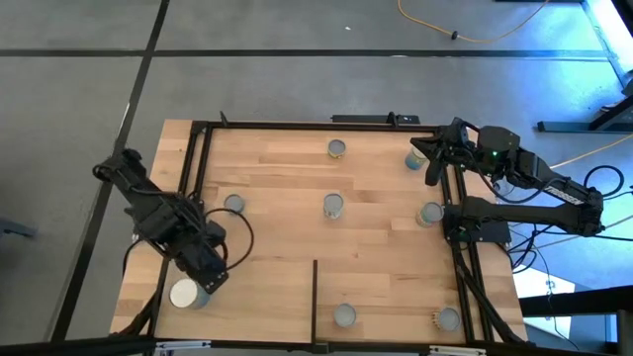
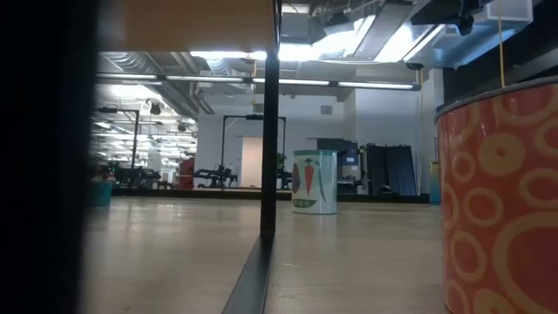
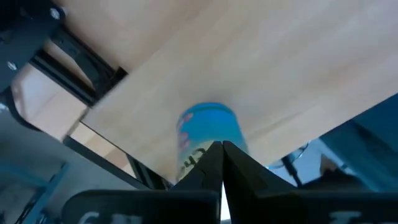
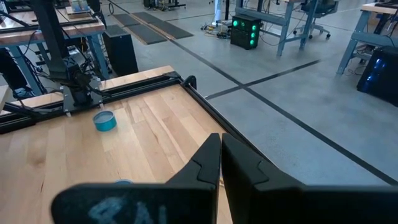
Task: Pick and place cans onto a shelf
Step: Put the canned cherries on the shelf
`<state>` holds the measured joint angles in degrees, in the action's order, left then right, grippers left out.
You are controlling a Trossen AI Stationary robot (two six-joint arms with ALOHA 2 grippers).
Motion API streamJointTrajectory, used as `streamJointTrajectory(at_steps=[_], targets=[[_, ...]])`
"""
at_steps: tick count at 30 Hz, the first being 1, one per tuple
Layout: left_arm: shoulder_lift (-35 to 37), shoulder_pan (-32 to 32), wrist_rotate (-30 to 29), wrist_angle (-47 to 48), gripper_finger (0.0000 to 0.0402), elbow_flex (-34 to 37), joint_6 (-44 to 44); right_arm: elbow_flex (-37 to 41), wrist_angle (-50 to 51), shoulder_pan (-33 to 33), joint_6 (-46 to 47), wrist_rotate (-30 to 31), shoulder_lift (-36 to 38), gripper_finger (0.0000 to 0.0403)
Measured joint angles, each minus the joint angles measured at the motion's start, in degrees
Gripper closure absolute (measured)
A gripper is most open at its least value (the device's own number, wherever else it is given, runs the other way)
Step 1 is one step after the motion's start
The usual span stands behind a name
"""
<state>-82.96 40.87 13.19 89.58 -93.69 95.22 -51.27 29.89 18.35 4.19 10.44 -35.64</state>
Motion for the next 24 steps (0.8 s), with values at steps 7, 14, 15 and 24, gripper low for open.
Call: streamJointTrajectory(at_steps=[7,14,15,24], targets=[[-2.35,-0.09,3.80,-2.81,0.0402,0.00,-0.94,0.00,-0.04,0.00,0.01,0.00,0.00,0.0385],[-2.28,0.14,5.02,-3.75,0.0401,0.00,1.23,0.00,-0.04,0.00,0.00,0.00,0.00,0.0385],[-2.28,0.39,5.20,-3.73,0.0402,0.00,1.72,0.00,-0.04,0.00,0.00,0.00,0.00,0.0385],[-2.28,2.09,7.72,-4.73,0.0402,0.00,6.02,0.00,-0.06,0.00,-0.11,-0.04,0.00,0.0385]])
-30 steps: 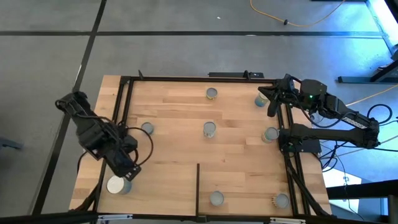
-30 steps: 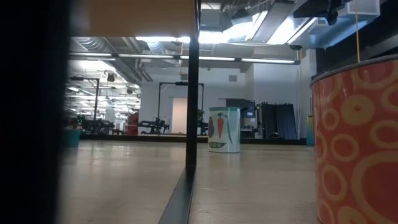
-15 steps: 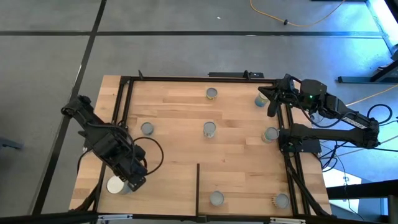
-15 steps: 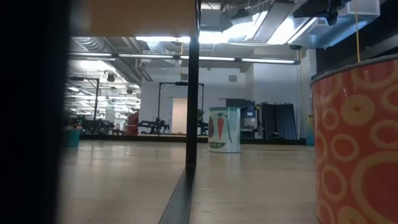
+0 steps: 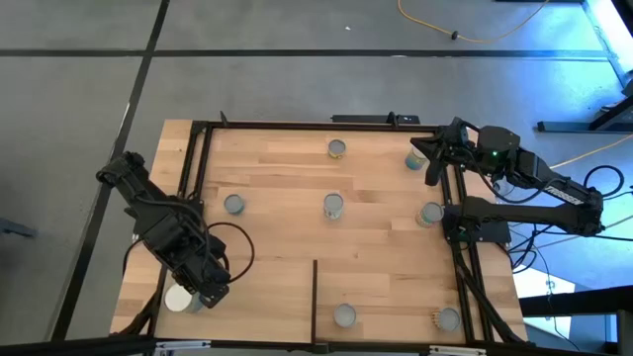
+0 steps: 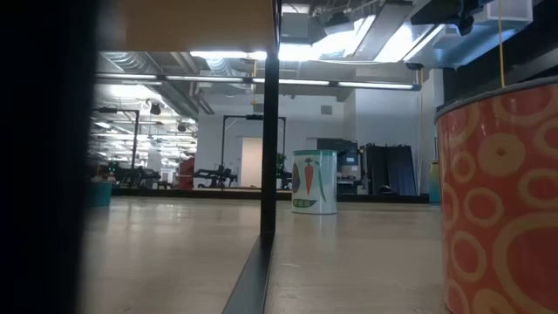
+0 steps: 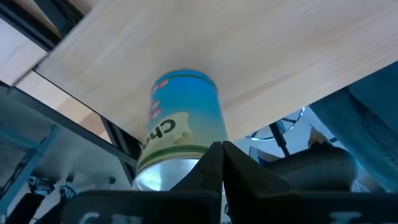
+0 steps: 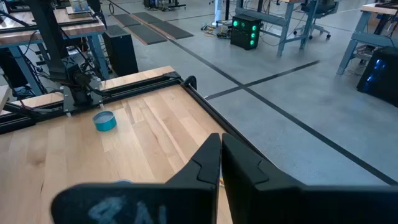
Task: Pick and place cans onto a shelf
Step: Put the canned cherries on the shelf
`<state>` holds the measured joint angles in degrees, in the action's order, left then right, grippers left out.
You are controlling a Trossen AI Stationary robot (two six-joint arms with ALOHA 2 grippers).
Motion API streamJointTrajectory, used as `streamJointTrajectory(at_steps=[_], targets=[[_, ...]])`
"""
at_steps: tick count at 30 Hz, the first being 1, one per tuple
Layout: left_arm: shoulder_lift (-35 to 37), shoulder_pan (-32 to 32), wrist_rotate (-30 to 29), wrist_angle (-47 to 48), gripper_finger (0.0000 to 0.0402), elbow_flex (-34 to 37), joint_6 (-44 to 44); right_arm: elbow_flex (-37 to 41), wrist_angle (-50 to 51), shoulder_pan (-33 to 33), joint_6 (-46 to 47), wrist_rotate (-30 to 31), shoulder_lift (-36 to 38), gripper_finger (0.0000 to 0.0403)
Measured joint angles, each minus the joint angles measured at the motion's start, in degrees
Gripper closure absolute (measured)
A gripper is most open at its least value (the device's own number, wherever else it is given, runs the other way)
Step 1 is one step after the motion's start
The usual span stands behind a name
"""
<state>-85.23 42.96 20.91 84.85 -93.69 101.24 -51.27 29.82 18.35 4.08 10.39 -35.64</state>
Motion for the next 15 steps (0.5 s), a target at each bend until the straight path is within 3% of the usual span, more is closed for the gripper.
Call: streamJointTrajectory(at_steps=[15], targets=[[0.00,4.38,-0.56,-4.77,0.0402,0.00,7.36,0.00,0.02,0.00,-0.02,-0.03,0.00,0.0385]])
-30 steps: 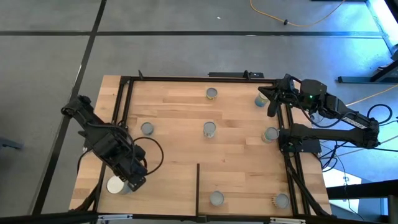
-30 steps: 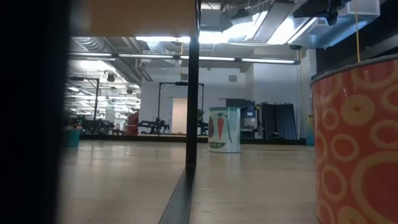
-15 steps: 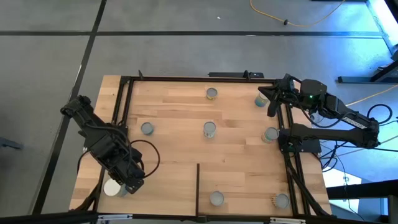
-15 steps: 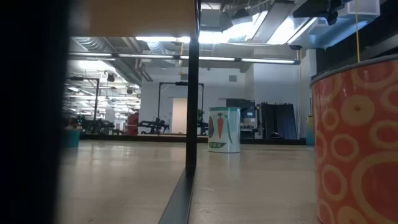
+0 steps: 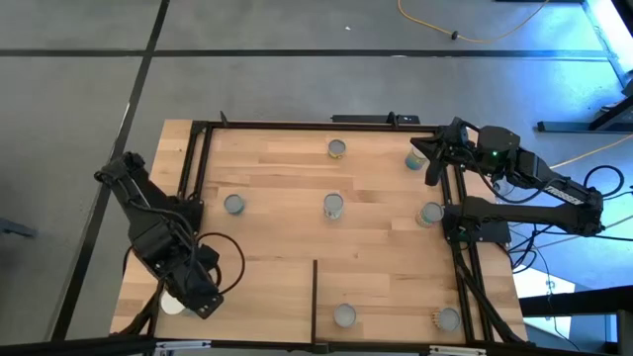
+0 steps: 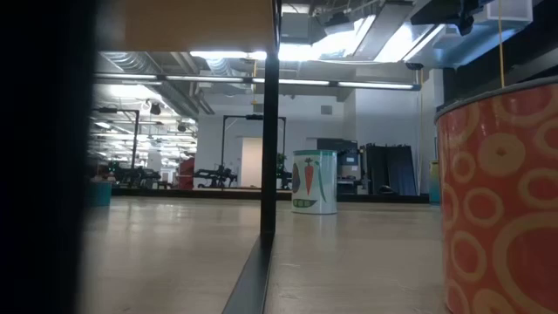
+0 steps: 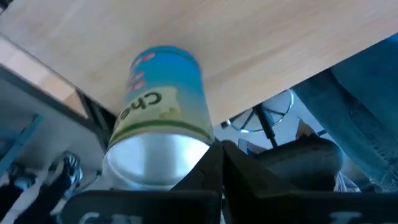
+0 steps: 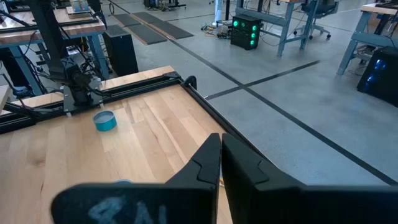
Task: Pick and place cans onto a shelf
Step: Put the canned cherries on the shelf
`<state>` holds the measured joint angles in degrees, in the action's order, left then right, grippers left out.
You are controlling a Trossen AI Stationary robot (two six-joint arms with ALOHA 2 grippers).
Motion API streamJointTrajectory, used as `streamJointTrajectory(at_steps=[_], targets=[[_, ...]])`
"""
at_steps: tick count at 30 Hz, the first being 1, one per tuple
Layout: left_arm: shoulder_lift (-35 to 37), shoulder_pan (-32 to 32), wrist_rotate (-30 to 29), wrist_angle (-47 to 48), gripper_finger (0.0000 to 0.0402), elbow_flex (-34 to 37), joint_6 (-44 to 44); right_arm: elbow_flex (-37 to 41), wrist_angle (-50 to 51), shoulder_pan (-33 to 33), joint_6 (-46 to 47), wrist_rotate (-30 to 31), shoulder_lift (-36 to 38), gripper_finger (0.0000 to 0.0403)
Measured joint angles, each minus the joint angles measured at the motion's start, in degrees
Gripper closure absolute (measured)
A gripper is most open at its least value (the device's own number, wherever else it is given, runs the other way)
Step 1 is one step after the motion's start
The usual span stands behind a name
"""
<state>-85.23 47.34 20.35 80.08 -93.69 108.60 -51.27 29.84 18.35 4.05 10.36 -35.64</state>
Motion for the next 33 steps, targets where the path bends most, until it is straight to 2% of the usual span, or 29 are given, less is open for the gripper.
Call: streamJointTrajectory(at_steps=[3,6,10,18,24,33], targets=[[0.00,-0.04,-4.70,-0.78,0.0402,-1.10,-2.35,0.00,-0.02,0.00,0.16,-0.01,0.00,0.0385],[0.02,-0.07,-8.29,2.98,0.0402,-4.19,-2.75,0.00,-0.02,0.00,0.21,-0.01,0.00,0.0385],[0.11,-0.05,-8.13,10.52,0.0402,-5.57,1.02,0.00,-0.04,0.00,0.24,-0.03,0.00,0.0385],[0.52,0.59,-10.70,9.94,0.0401,-1.48,5.53,0.00,-0.06,0.00,0.18,-0.01,0.00,0.0385],[0.50,1.39,-6.93,10.00,0.0401,3.06,8.06,0.00,-0.08,0.00,0.16,-0.01,0.00,0.0385],[0.50,1.85,-1.03,9.10,0.0401,3.41,8.35,0.00,-0.08,0.00,0.17,-0.01,0.00,0.0385]])
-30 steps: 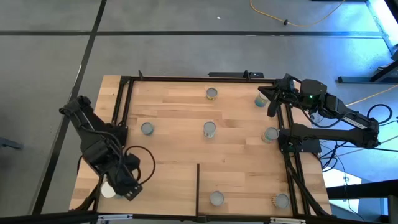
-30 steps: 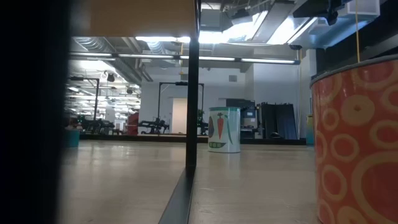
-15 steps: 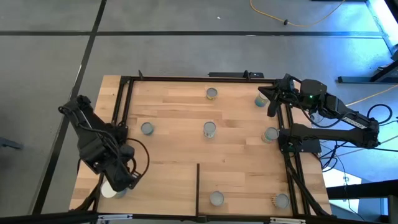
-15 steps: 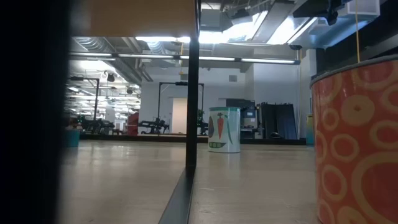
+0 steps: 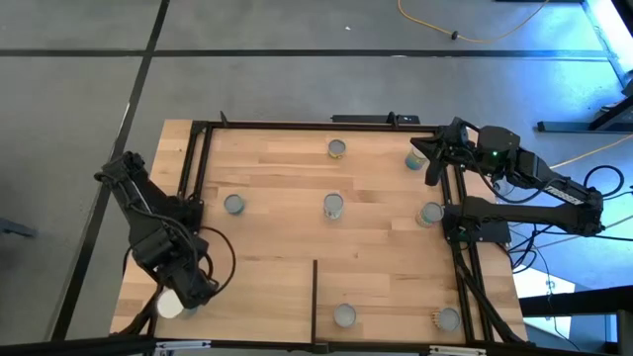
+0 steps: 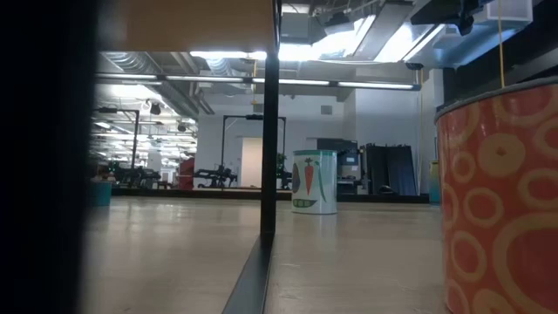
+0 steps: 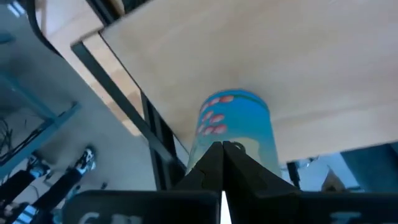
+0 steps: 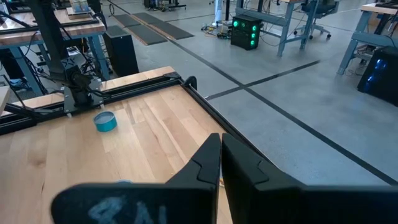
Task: Pick and place cans onto a shelf
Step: Put the canned cherries on the shelf
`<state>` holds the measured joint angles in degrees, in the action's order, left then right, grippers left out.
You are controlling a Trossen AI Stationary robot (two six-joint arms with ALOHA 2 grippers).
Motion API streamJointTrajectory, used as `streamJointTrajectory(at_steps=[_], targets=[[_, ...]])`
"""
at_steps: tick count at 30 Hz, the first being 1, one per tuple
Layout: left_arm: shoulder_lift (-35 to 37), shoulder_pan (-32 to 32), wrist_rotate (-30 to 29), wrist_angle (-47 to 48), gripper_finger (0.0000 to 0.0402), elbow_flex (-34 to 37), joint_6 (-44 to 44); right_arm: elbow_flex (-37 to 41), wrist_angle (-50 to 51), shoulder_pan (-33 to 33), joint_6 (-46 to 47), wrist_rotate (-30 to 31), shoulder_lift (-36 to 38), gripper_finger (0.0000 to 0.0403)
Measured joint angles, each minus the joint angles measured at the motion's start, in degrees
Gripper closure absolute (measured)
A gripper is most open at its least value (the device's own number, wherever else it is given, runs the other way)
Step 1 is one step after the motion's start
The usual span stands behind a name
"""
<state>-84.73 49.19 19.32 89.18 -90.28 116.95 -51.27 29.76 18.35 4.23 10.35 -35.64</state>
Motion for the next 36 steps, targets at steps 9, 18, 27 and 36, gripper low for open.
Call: streamJointTrajectory(at_steps=[9,18,27,36], targets=[[0.00,0.08,0.74,-5.54,0.0401,0.00,-0.03,0.00,0.00,0.00,0.15,-0.02,0.00,0.0385],[0.00,2.42,1.62,-9.28,0.0401,0.00,4.08,0.00,0.00,0.00,0.21,-0.05,0.00,0.0385],[-0.03,3.66,-2.96,-8.10,0.0401,-2.23,3.61,0.00,0.00,0.00,0.08,-1.61,0.02,0.0385],[0.11,2.08,-21.45,1.06,0.0401,-12.69,-4.95,0.00,0.00,-0.02,-1.53,-4.09,0.02,0.0385]])
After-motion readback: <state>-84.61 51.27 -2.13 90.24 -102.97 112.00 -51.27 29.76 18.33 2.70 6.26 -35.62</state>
